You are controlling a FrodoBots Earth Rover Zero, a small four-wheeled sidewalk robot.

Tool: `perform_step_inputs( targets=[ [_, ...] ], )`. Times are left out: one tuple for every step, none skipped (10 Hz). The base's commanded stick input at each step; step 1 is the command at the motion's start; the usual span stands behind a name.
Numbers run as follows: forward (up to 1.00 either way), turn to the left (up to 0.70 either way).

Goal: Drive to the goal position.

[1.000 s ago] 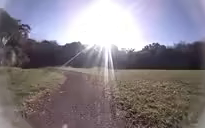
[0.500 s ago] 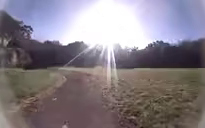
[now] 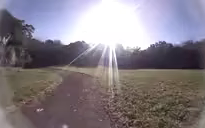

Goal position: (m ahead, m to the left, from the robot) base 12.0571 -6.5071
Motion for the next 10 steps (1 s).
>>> perform_step_inputs(
  targets=[
    [1.0,0.02],
    [1.0,0.38],
    [1.0,0.39],
    [1.0,0.4],
    [1.0,0.4],
    [1.0,0.0],
    [1.0,0.0],
    [1.0,0.0],
    [1.0,0.0],
    [1.0,0.0]
  ],
)
